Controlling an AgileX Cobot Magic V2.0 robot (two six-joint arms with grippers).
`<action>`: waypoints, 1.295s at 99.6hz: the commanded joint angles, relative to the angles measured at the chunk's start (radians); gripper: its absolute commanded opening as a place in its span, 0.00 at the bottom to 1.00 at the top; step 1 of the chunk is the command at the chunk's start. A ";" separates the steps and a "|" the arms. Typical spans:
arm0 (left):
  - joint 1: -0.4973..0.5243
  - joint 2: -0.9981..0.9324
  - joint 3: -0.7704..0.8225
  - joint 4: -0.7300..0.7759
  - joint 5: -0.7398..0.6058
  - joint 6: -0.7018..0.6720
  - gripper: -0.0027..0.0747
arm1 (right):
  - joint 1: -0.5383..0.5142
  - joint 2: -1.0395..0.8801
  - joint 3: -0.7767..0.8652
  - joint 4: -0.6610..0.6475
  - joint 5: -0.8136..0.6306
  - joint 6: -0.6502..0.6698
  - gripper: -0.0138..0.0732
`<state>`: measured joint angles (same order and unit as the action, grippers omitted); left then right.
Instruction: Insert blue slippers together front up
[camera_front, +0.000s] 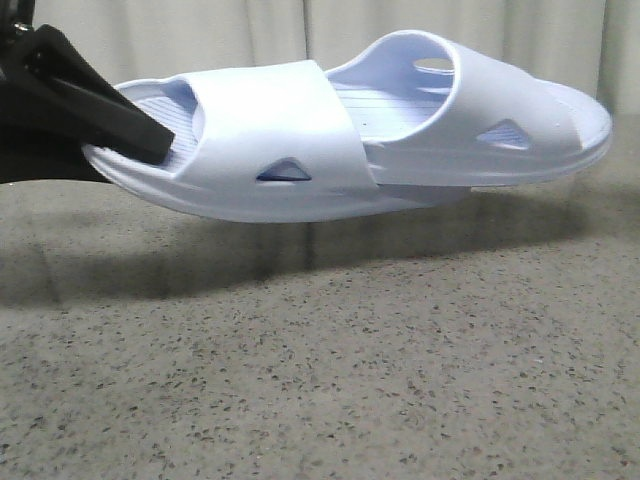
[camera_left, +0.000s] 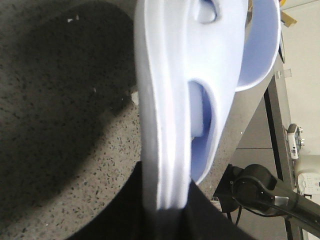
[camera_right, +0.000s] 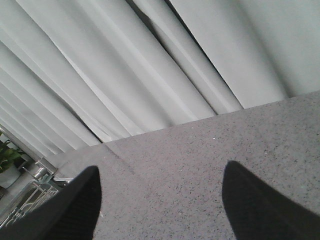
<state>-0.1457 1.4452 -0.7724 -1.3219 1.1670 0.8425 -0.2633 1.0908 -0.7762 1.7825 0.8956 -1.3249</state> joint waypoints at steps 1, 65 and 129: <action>-0.015 -0.026 -0.028 -0.063 0.101 -0.004 0.06 | 0.003 -0.019 -0.033 0.087 0.034 -0.010 0.67; -0.019 0.031 -0.028 -0.045 0.049 -0.030 0.05 | 0.003 -0.019 -0.033 0.087 0.034 -0.010 0.67; -0.019 0.031 -0.028 -0.013 -0.019 -0.084 0.06 | 0.003 -0.019 -0.033 0.082 0.038 -0.010 0.67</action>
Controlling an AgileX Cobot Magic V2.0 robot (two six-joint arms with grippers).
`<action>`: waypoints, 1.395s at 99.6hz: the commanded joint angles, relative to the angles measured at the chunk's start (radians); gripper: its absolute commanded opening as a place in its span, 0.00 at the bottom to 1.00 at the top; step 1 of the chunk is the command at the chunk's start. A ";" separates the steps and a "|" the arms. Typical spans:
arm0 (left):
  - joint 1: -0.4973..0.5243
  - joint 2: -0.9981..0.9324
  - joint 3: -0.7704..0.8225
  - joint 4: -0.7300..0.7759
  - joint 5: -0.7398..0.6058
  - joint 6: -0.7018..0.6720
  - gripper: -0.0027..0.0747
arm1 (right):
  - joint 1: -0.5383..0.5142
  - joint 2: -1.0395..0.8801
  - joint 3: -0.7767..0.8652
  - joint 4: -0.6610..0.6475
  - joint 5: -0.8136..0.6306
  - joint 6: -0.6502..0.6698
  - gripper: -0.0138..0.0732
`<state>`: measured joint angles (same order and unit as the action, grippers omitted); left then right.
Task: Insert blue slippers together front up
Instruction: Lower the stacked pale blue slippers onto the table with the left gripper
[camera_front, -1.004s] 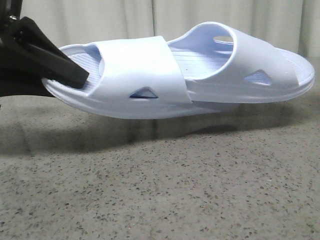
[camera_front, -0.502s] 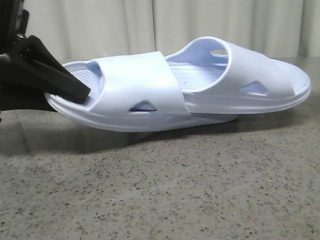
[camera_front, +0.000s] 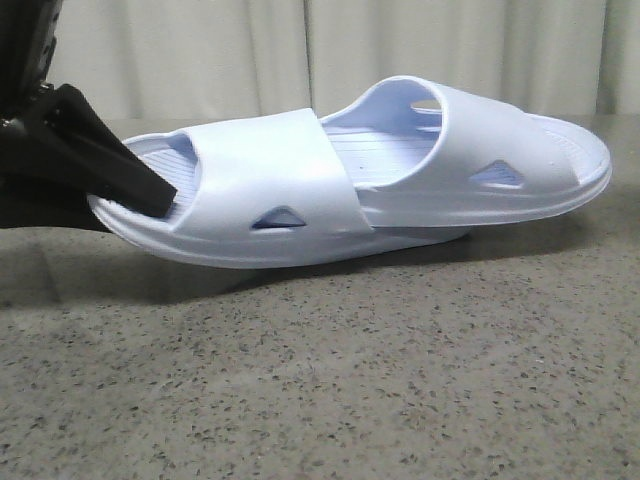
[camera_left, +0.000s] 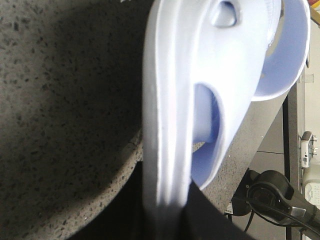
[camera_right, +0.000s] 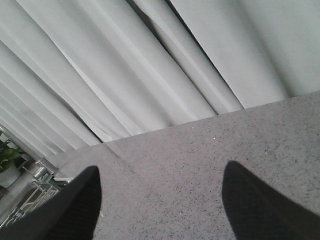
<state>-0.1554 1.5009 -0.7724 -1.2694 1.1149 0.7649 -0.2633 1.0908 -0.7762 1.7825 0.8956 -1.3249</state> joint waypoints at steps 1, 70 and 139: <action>-0.010 -0.025 -0.028 -0.065 0.033 -0.006 0.06 | 0.003 -0.019 -0.033 0.082 0.038 -0.010 0.67; -0.008 -0.025 -0.028 -0.076 0.024 -0.006 0.44 | 0.003 -0.019 -0.033 0.082 0.042 -0.010 0.67; 0.083 -0.025 -0.028 -0.114 -0.076 0.007 0.44 | 0.003 -0.019 -0.033 0.082 0.057 -0.010 0.67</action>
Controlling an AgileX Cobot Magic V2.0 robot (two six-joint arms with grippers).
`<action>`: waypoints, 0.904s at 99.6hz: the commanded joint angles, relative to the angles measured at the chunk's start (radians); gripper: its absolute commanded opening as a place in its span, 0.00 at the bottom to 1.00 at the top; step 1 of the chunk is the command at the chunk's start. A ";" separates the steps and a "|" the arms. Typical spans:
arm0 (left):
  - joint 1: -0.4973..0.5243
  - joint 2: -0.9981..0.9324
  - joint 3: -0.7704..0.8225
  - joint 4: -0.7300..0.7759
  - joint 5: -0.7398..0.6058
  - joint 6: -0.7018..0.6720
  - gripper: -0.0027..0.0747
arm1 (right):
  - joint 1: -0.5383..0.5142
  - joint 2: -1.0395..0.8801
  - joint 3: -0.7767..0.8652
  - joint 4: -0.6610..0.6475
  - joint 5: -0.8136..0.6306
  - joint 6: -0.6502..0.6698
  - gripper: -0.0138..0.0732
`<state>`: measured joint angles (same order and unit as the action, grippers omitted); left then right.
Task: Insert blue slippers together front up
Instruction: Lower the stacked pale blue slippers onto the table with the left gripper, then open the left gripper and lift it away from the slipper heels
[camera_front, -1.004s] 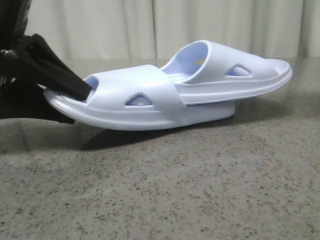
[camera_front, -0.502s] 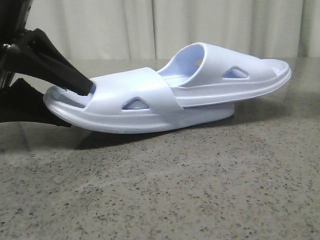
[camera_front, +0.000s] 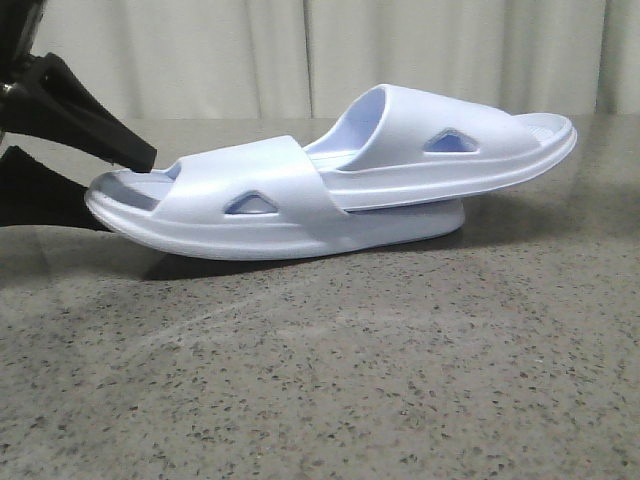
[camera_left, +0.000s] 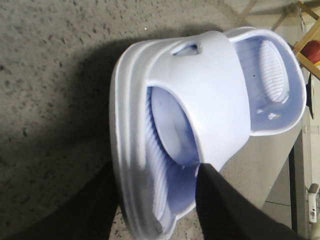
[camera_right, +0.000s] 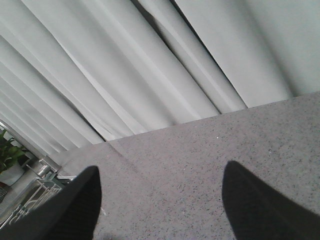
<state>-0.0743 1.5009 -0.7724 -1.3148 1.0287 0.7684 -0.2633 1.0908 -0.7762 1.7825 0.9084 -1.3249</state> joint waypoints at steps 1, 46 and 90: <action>0.002 -0.025 -0.028 -0.069 0.008 0.004 0.44 | 0.003 -0.019 -0.033 0.080 0.044 -0.010 0.67; 0.002 -0.025 -0.028 -0.079 -0.133 0.046 0.44 | 0.003 -0.019 -0.033 0.080 0.044 -0.010 0.67; 0.128 -0.027 -0.028 -0.260 -0.144 0.208 0.44 | 0.003 -0.019 -0.033 0.072 0.040 -0.010 0.67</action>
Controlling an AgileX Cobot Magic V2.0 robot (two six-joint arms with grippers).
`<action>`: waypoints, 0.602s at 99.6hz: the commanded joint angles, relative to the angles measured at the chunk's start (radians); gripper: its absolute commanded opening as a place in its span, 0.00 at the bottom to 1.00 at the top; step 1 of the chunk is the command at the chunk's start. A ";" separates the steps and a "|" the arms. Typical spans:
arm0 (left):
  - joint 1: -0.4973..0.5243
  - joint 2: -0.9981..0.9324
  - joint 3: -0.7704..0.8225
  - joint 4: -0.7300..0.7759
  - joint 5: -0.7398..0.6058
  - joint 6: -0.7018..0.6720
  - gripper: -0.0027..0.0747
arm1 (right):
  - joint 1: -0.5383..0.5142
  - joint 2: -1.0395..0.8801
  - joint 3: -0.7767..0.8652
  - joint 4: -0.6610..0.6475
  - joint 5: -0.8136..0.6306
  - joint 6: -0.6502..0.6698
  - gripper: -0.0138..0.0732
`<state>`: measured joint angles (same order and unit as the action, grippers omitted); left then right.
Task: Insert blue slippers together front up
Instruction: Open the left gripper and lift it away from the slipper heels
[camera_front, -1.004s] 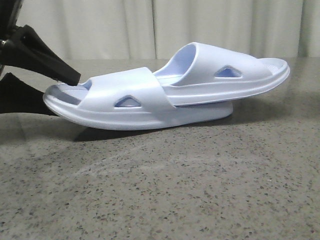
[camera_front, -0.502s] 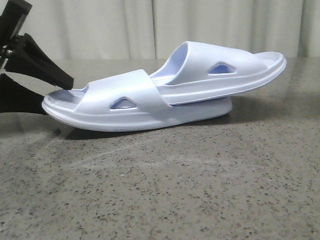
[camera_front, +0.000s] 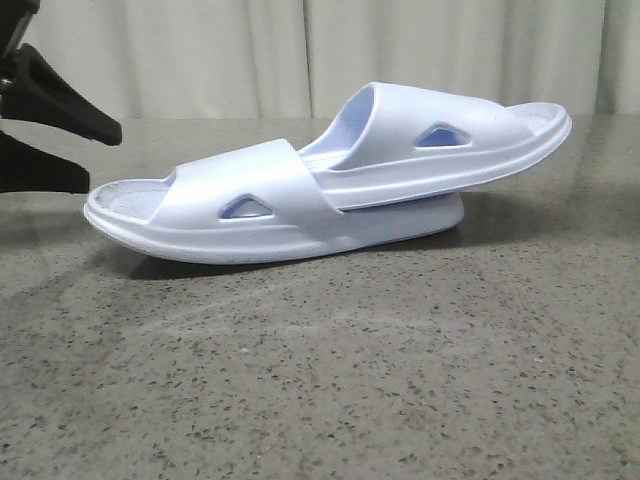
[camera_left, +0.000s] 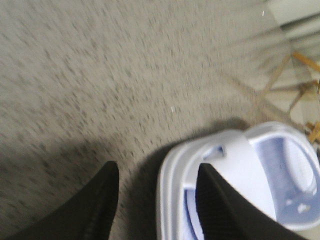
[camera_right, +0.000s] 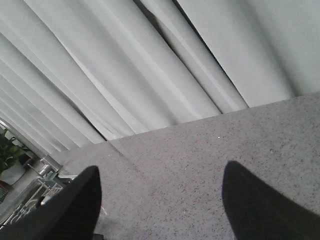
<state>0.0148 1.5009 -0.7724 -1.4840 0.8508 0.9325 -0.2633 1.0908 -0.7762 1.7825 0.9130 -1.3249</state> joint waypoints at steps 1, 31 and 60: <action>0.043 -0.027 -0.028 -0.094 0.033 0.054 0.44 | 0.003 -0.019 -0.033 0.071 0.033 -0.010 0.67; 0.190 -0.027 -0.028 -0.315 0.033 0.391 0.44 | 0.003 -0.019 -0.033 0.049 -0.029 -0.013 0.67; 0.291 -0.027 -0.044 -0.376 -0.139 0.633 0.44 | 0.003 -0.019 -0.033 0.027 -0.251 -0.156 0.67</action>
<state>0.2874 1.5009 -0.7764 -1.7765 0.7310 1.4981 -0.2633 1.0908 -0.7762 1.7738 0.7414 -1.4039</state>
